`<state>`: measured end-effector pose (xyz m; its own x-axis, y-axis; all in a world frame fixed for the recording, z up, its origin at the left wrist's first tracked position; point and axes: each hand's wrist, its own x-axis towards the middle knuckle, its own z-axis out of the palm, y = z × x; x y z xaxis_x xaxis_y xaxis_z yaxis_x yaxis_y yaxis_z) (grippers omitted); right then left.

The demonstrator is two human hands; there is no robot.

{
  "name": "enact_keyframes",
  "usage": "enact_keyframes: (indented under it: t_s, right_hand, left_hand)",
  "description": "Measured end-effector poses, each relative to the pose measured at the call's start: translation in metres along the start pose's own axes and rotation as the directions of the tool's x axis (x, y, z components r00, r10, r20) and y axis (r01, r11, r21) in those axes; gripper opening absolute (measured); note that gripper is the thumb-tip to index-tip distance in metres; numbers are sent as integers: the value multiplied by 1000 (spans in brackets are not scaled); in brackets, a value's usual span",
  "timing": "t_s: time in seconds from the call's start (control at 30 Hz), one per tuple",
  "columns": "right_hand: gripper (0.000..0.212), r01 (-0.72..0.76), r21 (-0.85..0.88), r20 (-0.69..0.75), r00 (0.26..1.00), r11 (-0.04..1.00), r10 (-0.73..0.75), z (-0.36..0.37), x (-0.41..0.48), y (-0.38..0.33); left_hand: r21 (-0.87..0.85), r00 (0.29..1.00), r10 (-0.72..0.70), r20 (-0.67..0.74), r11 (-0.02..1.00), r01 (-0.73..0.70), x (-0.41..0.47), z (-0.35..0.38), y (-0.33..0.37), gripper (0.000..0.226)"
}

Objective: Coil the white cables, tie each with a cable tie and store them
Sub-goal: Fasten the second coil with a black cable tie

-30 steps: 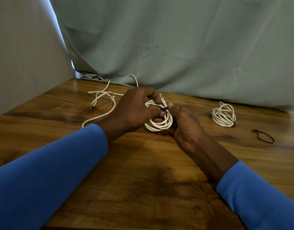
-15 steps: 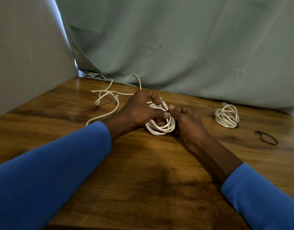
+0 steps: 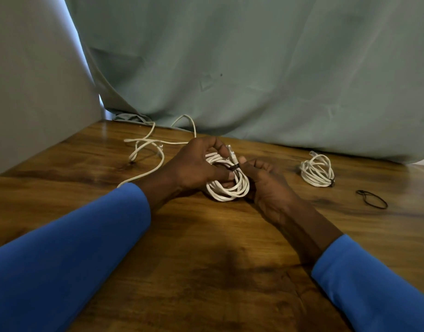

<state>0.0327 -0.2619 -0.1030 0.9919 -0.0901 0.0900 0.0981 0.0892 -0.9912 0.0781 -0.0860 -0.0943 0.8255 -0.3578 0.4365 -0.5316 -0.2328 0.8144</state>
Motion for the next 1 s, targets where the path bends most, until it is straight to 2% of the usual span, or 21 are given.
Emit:
enact_keyframes:
  t_s: [0.2, 0.3, 0.47, 0.53, 0.6, 0.77, 0.9, 1.0]
  right_hand:
    - [30, 14, 8, 32, 999, 1000, -14, 1, -3, -1]
    - [45, 34, -17, 17, 999, 999, -33, 0, -4, -2]
    - [34, 50, -85, 22, 999, 995, -48, -6, -2, -2]
    - [37, 68, -86, 20, 998, 994, -66, -6, -1, -2]
    - [39, 75, -79, 37, 997, 994, -72, -7, -1, -3]
    - [29, 37, 30, 163, 986, 999, -42, -10, -8, -4]
    - [13, 38, 143, 100, 994, 989, -53, -4, -6, 0]
    - [12, 23, 187, 73, 997, 982, -37, -6, -2, 0]
  left_hand:
    - [85, 986, 69, -154, 995, -57, -3, 9, 0, 38]
    - [160, 975, 133, -180, 982, -104, -8, 11, 6, 36]
    - [168, 967, 183, -179, 974, -154, -9, 13, 5, 33]
    - [152, 961, 185, -204, 976, -156, -10, 14, 6, 34]
    - [100, 963, 158, -220, 985, -139, -10, 15, 5, 34]
    - [-212, 976, 1, -220, 976, -48, -5, 13, -2, 28]
    - [-220, 982, 3, -191, 974, -46, -3, 10, 1, 17]
    - [-368, 993, -95, -74, 928, 62, -4, 7, 10, 8]
